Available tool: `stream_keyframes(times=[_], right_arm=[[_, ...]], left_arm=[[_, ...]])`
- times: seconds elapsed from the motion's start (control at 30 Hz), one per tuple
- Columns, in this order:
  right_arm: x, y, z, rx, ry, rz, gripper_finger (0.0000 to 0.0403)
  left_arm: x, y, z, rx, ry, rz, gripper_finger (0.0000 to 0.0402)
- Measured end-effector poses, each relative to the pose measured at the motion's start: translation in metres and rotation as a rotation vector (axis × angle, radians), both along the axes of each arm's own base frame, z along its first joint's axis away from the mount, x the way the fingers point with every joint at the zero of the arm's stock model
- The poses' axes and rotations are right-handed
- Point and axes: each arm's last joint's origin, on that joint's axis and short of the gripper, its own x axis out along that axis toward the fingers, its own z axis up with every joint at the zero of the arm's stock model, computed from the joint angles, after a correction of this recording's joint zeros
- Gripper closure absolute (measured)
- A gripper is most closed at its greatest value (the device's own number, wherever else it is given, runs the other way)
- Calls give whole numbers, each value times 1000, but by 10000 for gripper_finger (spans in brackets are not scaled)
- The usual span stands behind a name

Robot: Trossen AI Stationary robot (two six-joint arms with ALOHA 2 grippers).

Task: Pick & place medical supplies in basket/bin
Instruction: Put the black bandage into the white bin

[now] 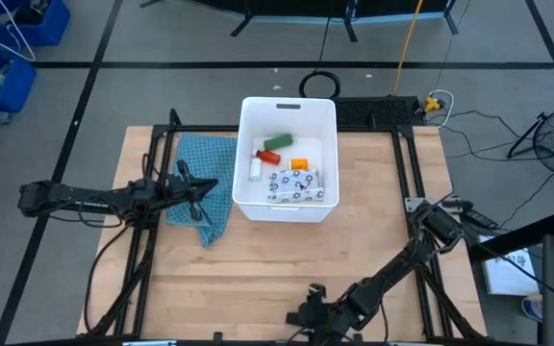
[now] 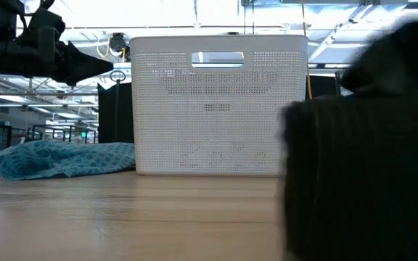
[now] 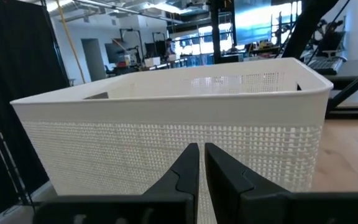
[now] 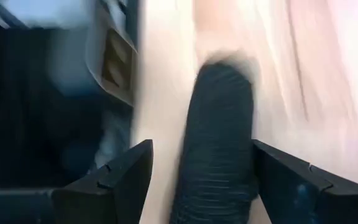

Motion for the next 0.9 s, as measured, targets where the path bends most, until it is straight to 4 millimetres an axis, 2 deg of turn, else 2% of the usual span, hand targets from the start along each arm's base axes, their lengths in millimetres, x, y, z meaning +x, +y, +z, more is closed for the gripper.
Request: stream_keyframes(times=[0.13,0.37,0.57,0.63,0.73,0.8,0.9], right_arm=[[-6,-3,-8,-38,91,22,149],[-5,-5,-14,-40,127,38,156],[-5,-11,-2,-84,104,99,230],[-6,-15,8,-128,70,145,264],[-6,-21,38,-146,-36,201,309],[-7,-25,59,-160,-149,245,324],[-14,-35,93,-178,-329,335,325]], left_arm=[[0,0,-2,-9,18,0,371],[0,0,-3,-61,7,-6,371],[0,0,-5,-99,19,-9,371],[0,0,-6,-112,29,-12,371],[0,0,-7,-117,40,-12,371],[0,0,-8,-118,48,-12,371],[0,0,-8,-112,51,-12,371]])
